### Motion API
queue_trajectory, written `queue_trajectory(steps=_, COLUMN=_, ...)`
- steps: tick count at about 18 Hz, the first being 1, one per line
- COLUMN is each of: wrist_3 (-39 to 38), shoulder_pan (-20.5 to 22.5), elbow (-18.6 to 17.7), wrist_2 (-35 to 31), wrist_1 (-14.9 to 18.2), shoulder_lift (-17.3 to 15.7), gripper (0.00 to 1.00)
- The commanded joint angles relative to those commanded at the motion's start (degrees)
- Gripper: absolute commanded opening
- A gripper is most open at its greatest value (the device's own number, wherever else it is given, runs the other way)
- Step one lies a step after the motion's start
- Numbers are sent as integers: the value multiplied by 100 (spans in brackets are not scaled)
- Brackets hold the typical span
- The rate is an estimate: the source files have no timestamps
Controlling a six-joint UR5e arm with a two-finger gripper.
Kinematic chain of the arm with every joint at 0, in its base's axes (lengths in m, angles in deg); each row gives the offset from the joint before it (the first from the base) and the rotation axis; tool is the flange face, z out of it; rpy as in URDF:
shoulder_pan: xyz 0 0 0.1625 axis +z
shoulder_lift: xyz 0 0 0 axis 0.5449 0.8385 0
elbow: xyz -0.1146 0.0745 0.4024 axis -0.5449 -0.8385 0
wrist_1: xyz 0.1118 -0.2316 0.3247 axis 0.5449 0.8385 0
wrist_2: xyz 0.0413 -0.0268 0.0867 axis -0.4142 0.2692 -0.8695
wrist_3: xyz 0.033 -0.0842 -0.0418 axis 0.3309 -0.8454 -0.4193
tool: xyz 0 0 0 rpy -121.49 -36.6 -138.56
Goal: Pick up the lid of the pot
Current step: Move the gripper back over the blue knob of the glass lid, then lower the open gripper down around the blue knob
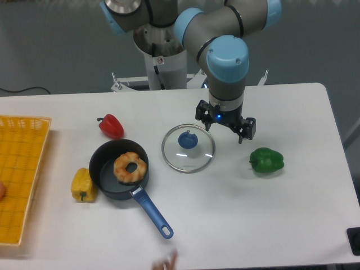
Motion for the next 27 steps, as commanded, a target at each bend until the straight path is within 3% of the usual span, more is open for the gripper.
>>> queue_trajectory(steps=11, wrist_3=-9, shoulder_pan=-132, elbow=-378, wrist_2=-378, wrist_1=-53, shoulder_lift=-62, gripper=100)
queue_trajectory(steps=17, wrist_3=-17, shoulder_pan=-281, elbow=-1151, wrist_2=-334, wrist_1=-1177, shoulder_lift=17, gripper=100)
queue_trajectory(steps=27, wrist_3=-351, shoulder_pan=-553, elbow=-1284, wrist_2=-105, wrist_1=-1274, shoulder_lift=290, gripper=100)
